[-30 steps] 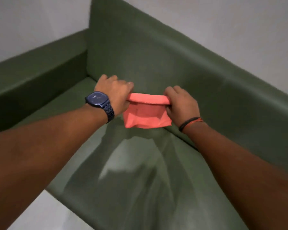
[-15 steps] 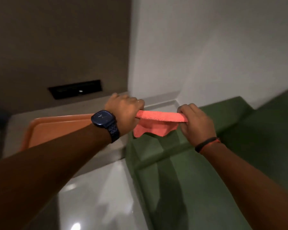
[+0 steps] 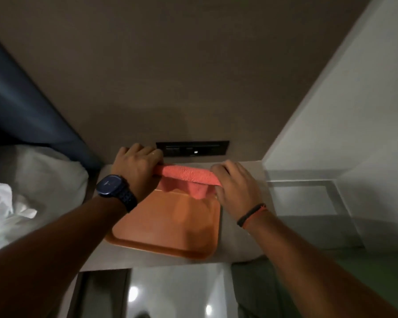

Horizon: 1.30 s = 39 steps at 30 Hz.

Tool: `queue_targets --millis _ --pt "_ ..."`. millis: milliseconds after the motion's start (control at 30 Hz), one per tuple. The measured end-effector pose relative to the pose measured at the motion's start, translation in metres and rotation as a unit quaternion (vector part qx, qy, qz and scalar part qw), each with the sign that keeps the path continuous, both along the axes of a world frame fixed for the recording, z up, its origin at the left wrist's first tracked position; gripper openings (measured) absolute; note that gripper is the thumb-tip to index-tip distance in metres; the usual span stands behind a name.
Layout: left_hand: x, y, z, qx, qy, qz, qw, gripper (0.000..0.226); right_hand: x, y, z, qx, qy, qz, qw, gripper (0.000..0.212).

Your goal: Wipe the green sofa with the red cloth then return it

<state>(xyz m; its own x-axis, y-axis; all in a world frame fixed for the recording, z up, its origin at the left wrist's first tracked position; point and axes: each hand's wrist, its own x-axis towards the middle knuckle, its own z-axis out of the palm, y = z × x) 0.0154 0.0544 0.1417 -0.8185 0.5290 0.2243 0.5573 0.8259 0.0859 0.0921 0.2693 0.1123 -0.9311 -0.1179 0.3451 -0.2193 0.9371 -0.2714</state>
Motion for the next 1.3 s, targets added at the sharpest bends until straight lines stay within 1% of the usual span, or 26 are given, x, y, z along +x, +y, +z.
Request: queue_targets --millis 33,100,133,167,200,233,267,300,333,367,400,500,567,600,667,700,767,833,933,1067,1200,1300 --pt "-0.008 -0.008 -0.014 0.006 0.007 -0.002 1.0 0.018 -0.008 -0.007 -0.014 0.003 0.017 -0.009 1.0 0.022" --pt "-0.015 -0.023 -0.049 0.002 -0.001 -0.004 1.0 0.018 -0.017 -0.02 -0.05 0.02 0.02 -0.019 0.999 0.024" --pt "-0.018 -0.031 -0.07 -0.001 -0.01 -0.006 1.0 0.018 -0.019 -0.027 -0.072 0.027 0.008 -0.017 0.999 0.026" --pt "-0.019 -0.04 -0.093 -0.01 -0.023 -0.007 1.0 0.017 -0.019 -0.036 -0.094 0.032 -0.023 -0.004 0.999 0.028" --pt "-0.015 -0.051 -0.116 -0.038 -0.053 -0.009 0.998 0.015 -0.015 -0.047 -0.118 0.043 -0.072 0.02 0.996 0.028" --pt "-0.009 -0.059 -0.135 -0.096 -0.106 -0.017 0.99 0.019 -0.009 -0.055 -0.139 0.064 -0.144 0.049 0.986 0.026" --pt "-0.004 -0.068 -0.155 -0.172 -0.177 -0.03 0.968 0.03 -0.002 -0.065 -0.16 0.093 -0.23 0.073 0.966 0.027" --pt "0.0 -0.076 -0.175 -0.236 -0.244 -0.046 0.94 0.043 0.005 -0.074 -0.177 0.121 -0.309 0.089 0.939 0.034" --pt "0.005 -0.083 -0.191 -0.272 -0.302 -0.057 0.912 0.055 0.013 -0.084 -0.19 0.139 -0.357 0.099 0.918 0.042" --pt "0.008 -0.089 -0.205 -0.273 -0.336 -0.062 0.899 0.066 0.02 -0.093 -0.2 0.135 -0.371 0.098 0.913 0.048" --pt "0.009 -0.092 -0.216 -0.248 -0.342 -0.065 0.904 0.073 0.024 -0.099 -0.207 0.116 -0.367 0.087 0.919 0.05" --pt "0.003 -0.09 -0.24 -0.163 -0.302 -0.087 0.935 0.087 0.02 -0.113 -0.224 0.046 -0.303 0.046 0.951 0.046" --pt "-0.009 -0.085 -0.252 -0.136 -0.307 -0.071 0.939 0.101 0.008 -0.119 -0.232 0.026 -0.266 0.02 0.963 0.044" --pt "-0.013 -0.082 -0.259 -0.136 -0.321 -0.064 0.935 0.11 0.001 -0.122 -0.237 0.021 -0.26 0.004 0.965 0.05" --pt "-0.018 -0.076 -0.272 -0.173 -0.351 -0.063 0.918 0.128 -0.008 -0.128 -0.248 0.023 -0.283 -0.029 0.958 0.067" --pt "-0.018 -0.075 -0.279 -0.187 -0.363 -0.063 0.911 0.133 -0.009 -0.131 -0.255 0.032 -0.301 -0.044 0.952 0.072" --pt "-0.022 -0.072 -0.288 -0.204 -0.377 -0.06 0.901 0.14 -0.006 -0.14 -0.269 0.058 -0.322 -0.065 0.943 0.076" --pt "-0.028 -0.069 -0.292 -0.215 -0.382 -0.067 0.896 0.144 0.0 -0.146 -0.28 0.067 -0.32 -0.084 0.941 0.075" --pt "-0.033 -0.066 -0.288 -0.231 -0.378 -0.075 0.893 0.147 0.003 -0.149 -0.285 0.054 -0.314 -0.117 0.941 0.073" --pt "-0.034 -0.06 -0.278 -0.256 -0.367 -0.075 0.891 0.147 0.002 -0.152 -0.282 0.046 -0.326 -0.127 0.936 0.074" --pt "-0.024 -0.058 -0.263 -0.256 -0.313 -0.056 0.913 0.143 -0.003 -0.154 -0.261 -0.02 -0.331 -0.148 0.932 0.076" --pt "-0.017 -0.058 -0.245 -0.211 -0.284 -0.041 0.934 0.135 -0.005 -0.149 -0.236 -0.082 -0.272 -0.212 0.935 0.076"
